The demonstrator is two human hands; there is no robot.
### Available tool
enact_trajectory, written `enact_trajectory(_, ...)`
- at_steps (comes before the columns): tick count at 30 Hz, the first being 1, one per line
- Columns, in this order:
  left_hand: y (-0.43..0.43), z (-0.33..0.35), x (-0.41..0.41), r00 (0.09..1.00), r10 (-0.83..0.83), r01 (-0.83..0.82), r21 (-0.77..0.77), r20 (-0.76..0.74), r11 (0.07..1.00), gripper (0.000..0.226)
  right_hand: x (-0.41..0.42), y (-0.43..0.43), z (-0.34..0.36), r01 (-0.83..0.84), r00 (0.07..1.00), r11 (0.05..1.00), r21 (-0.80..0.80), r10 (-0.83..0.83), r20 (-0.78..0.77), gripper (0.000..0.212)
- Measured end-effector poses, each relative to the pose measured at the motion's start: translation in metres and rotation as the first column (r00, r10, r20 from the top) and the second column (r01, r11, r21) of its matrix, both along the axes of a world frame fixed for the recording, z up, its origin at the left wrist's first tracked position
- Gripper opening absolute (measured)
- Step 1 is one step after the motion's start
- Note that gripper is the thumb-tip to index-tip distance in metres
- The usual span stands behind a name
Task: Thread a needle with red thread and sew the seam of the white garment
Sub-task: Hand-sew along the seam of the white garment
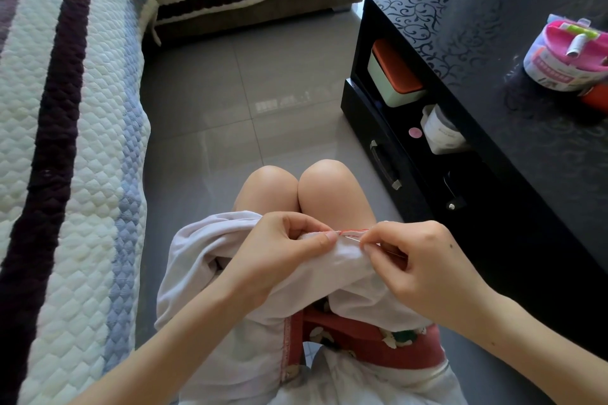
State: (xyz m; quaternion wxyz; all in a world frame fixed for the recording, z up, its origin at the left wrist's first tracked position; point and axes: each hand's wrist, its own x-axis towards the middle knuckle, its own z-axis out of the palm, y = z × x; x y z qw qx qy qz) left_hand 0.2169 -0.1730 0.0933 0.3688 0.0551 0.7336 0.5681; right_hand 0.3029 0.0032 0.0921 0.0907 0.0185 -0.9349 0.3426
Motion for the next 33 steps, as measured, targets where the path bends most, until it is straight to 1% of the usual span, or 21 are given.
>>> enact_trajectory(6,-0.002,0.001,0.001,0.999,-0.034,0.034,0.010,-0.036,0.999,0.008,-0.001,-0.001,-0.001,-0.015,1.000,1.000,0.027,0.015,-0.009,0.025)
enact_trajectory(12,-0.001,0.002,0.003,0.979,-0.100,0.100,-0.006,-0.176,0.995,0.009,-0.007,-0.008,-0.001,-0.037,0.999,0.988,0.152,0.039,-0.015,0.029)
enact_trajectory(15,-0.002,0.002,0.004,0.980,-0.107,0.109,0.000,-0.168,0.994,0.011,-0.008,-0.010,-0.002,-0.054,0.998,0.988,0.146,0.056,-0.006,0.028)
enact_trajectory(18,-0.004,0.001,0.003,0.986,-0.096,0.095,-0.017,-0.133,0.995,0.011,-0.007,-0.007,-0.001,-0.049,0.998,0.999,0.012,0.049,0.031,0.027)
enact_trajectory(20,-0.005,0.001,0.002,0.988,-0.098,0.094,-0.039,-0.117,0.995,0.012,-0.005,-0.005,0.001,-0.030,0.998,0.997,-0.077,0.034,0.049,0.022)
enact_trajectory(22,-0.004,0.001,0.003,0.989,-0.096,0.091,-0.053,-0.114,0.994,0.013,-0.004,-0.003,0.001,0.004,0.996,0.990,-0.144,0.009,0.091,0.017)
enact_trajectory(25,-0.003,0.000,0.003,0.988,-0.087,0.079,-0.063,-0.131,0.995,0.012,-0.002,-0.001,0.001,0.030,0.990,0.974,-0.225,0.002,0.141,0.015)
enact_trajectory(29,-0.003,0.000,0.003,0.990,-0.103,0.099,-0.048,-0.094,0.994,0.012,-0.003,0.002,0.002,0.075,0.975,0.924,-0.374,0.012,0.224,0.016)
enact_trajectory(33,-0.004,-0.001,0.001,0.993,-0.115,0.113,0.064,0.020,0.991,0.013,-0.006,0.005,0.005,0.141,0.949,0.834,-0.534,0.040,0.314,0.023)
